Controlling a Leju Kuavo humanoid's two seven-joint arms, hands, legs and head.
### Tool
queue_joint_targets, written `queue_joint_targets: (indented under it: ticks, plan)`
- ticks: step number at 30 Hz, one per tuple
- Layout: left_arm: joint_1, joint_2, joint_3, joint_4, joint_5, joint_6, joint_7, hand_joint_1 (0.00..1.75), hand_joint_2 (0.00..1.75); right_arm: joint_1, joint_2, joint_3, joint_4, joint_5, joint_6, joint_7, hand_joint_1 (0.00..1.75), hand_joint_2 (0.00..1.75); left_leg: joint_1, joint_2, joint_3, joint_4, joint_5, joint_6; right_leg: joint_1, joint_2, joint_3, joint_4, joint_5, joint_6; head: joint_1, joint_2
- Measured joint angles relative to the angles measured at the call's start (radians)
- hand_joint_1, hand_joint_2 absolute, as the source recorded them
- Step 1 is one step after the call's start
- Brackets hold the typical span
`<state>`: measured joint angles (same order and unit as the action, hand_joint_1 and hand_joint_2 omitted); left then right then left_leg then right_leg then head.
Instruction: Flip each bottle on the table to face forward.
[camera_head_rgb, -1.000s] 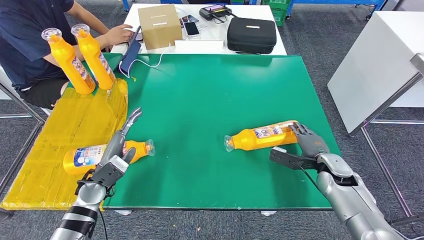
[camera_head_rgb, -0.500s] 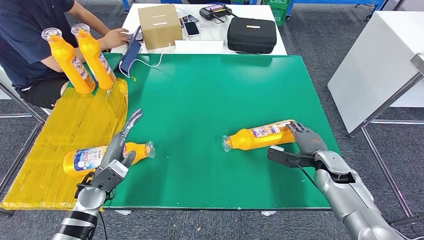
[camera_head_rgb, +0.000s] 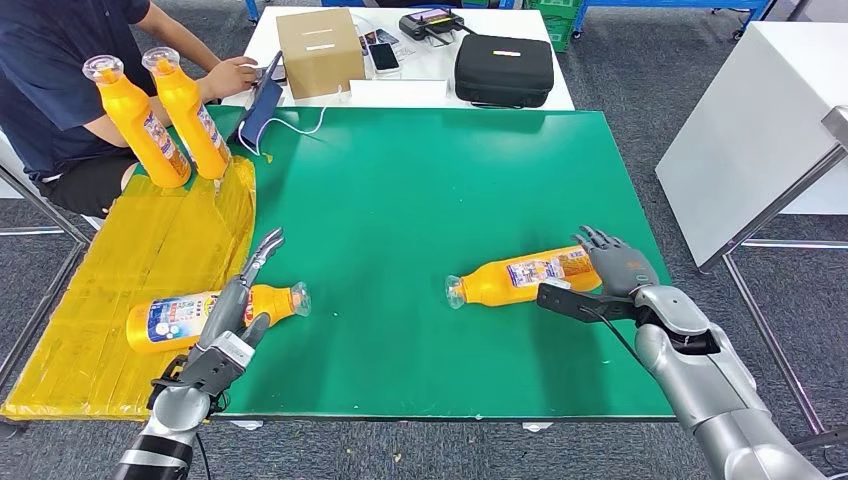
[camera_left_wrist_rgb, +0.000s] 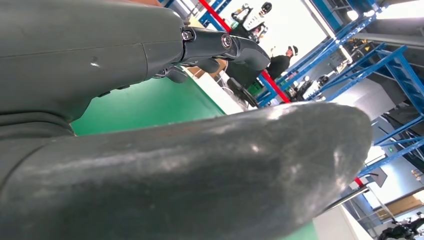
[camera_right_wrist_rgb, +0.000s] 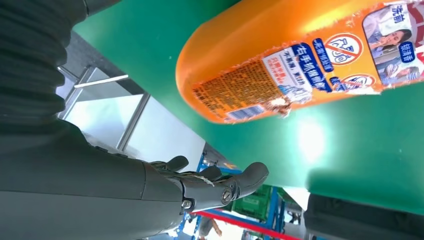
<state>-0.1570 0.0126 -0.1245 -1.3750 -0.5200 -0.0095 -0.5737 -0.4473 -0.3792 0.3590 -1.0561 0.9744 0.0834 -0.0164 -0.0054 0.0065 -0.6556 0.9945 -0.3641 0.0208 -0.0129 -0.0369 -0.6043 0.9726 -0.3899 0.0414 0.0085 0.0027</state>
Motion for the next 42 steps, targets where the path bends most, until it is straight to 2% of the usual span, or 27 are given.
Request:
queue_joint_targets:
  ticks: [16, 28, 29, 32, 33, 42]
  plan:
    - [0.005, 0.0, 0.014, -0.007, 0.008, -0.017, 0.001, 0.0, 0.0, -0.023, 0.002, 0.026, 0.009, 0.008, 0.025, -0.01, 0.0, 1.75, 0.0, 0.0, 0.0, 0.0, 0.0, 0.0, 0.0, 0.0, 0.0, 0.0, 0.0, 0.0, 0.0, 0.0]
    - [-0.113, -0.001, -0.022, 0.095, 0.021, -0.035, -0.039, 0.0, 0.0, -0.158, 0.087, 0.119, 0.365, 0.028, -0.003, -0.131, 0.0, 1.75, 0.0, 0.002, 0.003, 0.0, 0.0, 0.0, 0.0, 0.001, 0.001, 0.0, 0.0, 0.0, 0.0, 0.0]
    - [-0.12, -0.001, -0.025, 0.103, 0.022, -0.035, -0.04, 0.0, 0.0, -0.168, 0.092, 0.124, 0.385, 0.028, -0.005, -0.132, 0.38, 1.75, 0.0, 0.002, 0.004, 0.0, 0.0, 0.0, 0.0, 0.001, 0.001, 0.0, 0.0, 0.0, 0.0, 0.0]
    - [-0.135, -0.001, -0.033, 0.125, 0.028, -0.034, -0.045, 0.0, 0.0, -0.193, 0.105, 0.138, 0.436, 0.037, -0.004, -0.133, 1.69, 1.75, 0.001, 0.002, 0.006, 0.0, 0.0, 0.0, 0.0, 0.001, 0.002, 0.0, 0.0, -0.001, 0.0, 0.0]
    - [-0.14, -0.001, -0.036, 0.133, 0.03, -0.034, -0.047, 0.0, 0.0, -0.198, 0.108, 0.144, 0.452, 0.043, -0.004, -0.134, 1.75, 1.75, 0.001, 0.002, 0.007, 0.0, -0.001, 0.0, 0.0, 0.001, 0.002, -0.001, -0.001, -0.001, 0.0, 0.0]
    - [-0.183, -0.002, -0.059, 0.194, 0.039, -0.033, -0.06, 0.0, 0.0, -0.216, 0.119, 0.184, 0.541, 0.061, -0.013, -0.133, 1.75, 1.75, 0.001, 0.002, 0.026, 0.0, -0.008, -0.003, 0.0, 0.001, 0.012, -0.002, -0.008, -0.002, 0.0, 0.0]
